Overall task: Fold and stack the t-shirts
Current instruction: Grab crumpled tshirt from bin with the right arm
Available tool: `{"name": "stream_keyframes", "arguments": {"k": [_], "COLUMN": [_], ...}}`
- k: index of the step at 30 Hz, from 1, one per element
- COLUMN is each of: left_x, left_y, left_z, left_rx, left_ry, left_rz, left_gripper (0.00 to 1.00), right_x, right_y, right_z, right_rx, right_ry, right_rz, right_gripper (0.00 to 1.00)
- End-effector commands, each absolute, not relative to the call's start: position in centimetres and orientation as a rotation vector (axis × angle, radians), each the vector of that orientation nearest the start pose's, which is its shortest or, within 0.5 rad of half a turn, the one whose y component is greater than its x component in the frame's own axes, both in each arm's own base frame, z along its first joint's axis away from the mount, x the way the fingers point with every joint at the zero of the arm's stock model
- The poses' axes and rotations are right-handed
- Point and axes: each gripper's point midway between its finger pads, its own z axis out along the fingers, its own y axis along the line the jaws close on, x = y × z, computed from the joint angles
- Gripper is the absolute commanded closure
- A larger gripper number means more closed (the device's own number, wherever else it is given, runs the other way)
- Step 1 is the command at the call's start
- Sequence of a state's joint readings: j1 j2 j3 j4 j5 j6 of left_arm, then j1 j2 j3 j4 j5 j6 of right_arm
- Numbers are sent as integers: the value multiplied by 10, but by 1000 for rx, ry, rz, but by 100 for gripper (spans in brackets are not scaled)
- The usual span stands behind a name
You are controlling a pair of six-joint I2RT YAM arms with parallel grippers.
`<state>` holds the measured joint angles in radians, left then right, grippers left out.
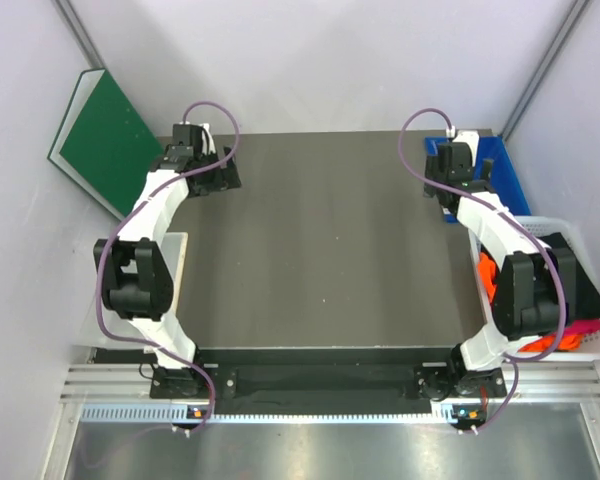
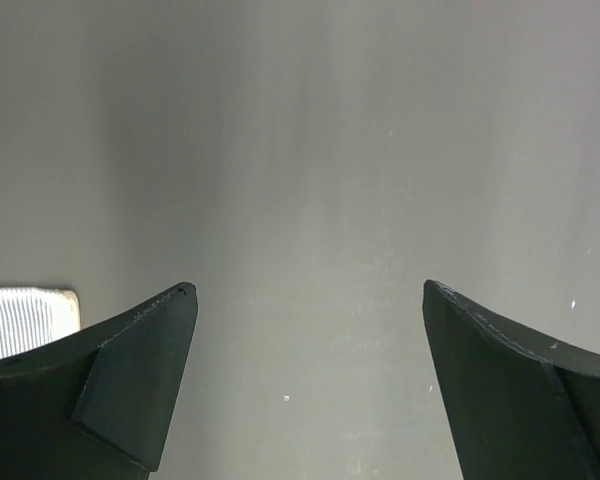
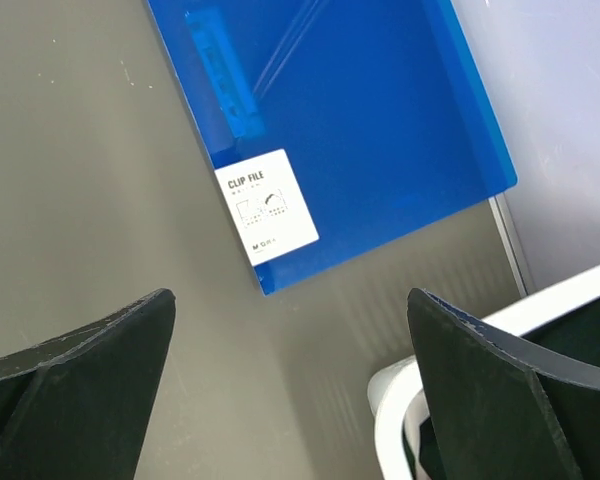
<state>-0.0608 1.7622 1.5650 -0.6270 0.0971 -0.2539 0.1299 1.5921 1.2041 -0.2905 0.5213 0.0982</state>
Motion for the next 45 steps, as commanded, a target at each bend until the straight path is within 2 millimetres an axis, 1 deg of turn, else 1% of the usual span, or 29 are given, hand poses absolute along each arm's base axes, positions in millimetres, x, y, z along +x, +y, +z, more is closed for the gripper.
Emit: {"name": "stream_keyframes", "arguments": {"k": [1,4,7,9,11,12,13,14,15,17,18,19,20,21,22,23,25,28,32,33,36,37,38,39,40,41,43,44,45], "left_x": [453,441,424,412,399,391,385,382,374,367,362,360,357,354,353,352,351,351,353,354,354,353,354,353,353,353,353,353,353], "left_y": [-57,-65,-76,-81,-84,-85,-86,-86,-85,-80,-81,-82,-84,-85,-88,-90,-93,-98,-101,-101,-110,-113,-116,-117,-119,-122,-124,-124,-123], "left_z": [206,191,178,168,168,162,167,167,158,160,154,154,151,148,145,143,138,134,135,136,140,142,144,145,147,149,151,149,150], "left_rx": [-176,-162,-165,-172,-172,-189,-188,-186,-207,-229,-230,-224,-224,-225,-218,-210,-204,-161,-132,-138,-138,-132,-120,-118,-112,-109,-101,-102,-102], "left_ry": [2305,2372,2428,2457,2479,2497,2487,2482,2503,2484,2494,2492,2503,2518,2531,2541,2560,2575,2592,2591,2578,2575,2570,2571,2565,2564,2553,2553,2549], "left_rz": [-289,-342,-422,-459,-490,-494,-503,-504,-497,-470,-474,-483,-499,-513,-525,-534,-551,-575,-582,-589,-642,-660,-670,-674,-680,-689,-694,-691,-688], "left_gripper": [1,1,1,1,1,1,1,1,1,1,1,1,1,1,1,1,1,1,1,1,1,1,1,1,1,1,1,1,1], "right_x": [429,422,412,398,381,374,366,356,341,317,301,288,272,257,239,229,211,184,166,165,170,173,176,180,184,190,199,208,208], "right_y": [-29,-33,-44,-53,-60,-69,-75,-88,-94,-119,-124,-131,-147,-153,-156,-159,-154,-153,-147,-145,-142,-141,-137,-136,-136,-136,-139,-142,-143], "right_z": [198,204,224,233,236,235,233,234,224,222,212,217,214,208,211,212,209,191,155,144,135,126,121,117,112,115,127,142,150], "right_rx": [266,285,359,413,480,526,557,641,675,816,851,890,968,1008,1046,1076,1101,1207,1312,1326,1404,1443,1459,1463,1485,1487,1487,1466,1464], "right_ry": [2103,2111,2080,2070,2083,2085,2095,2079,2128,2124,2162,2142,2137,2146,2143,2128,2138,2167,2263,2289,2319,2346,2368,2383,2391,2370,2317,2277,2263], "right_rz": [-446,-468,-515,-546,-549,-560,-573,-577,-599,-593,-607,-591,-588,-601,-628,-656,-638,-619,-573,-558,-492,-479,-448,-430,-414,-390,-366,-349,-351], "right_gripper": [0,0,0,1,0,0,0,0,0,1,0,0,0,0,0,0,0,0,0,0,0,0,5,15,30,81,99,100,100]}}
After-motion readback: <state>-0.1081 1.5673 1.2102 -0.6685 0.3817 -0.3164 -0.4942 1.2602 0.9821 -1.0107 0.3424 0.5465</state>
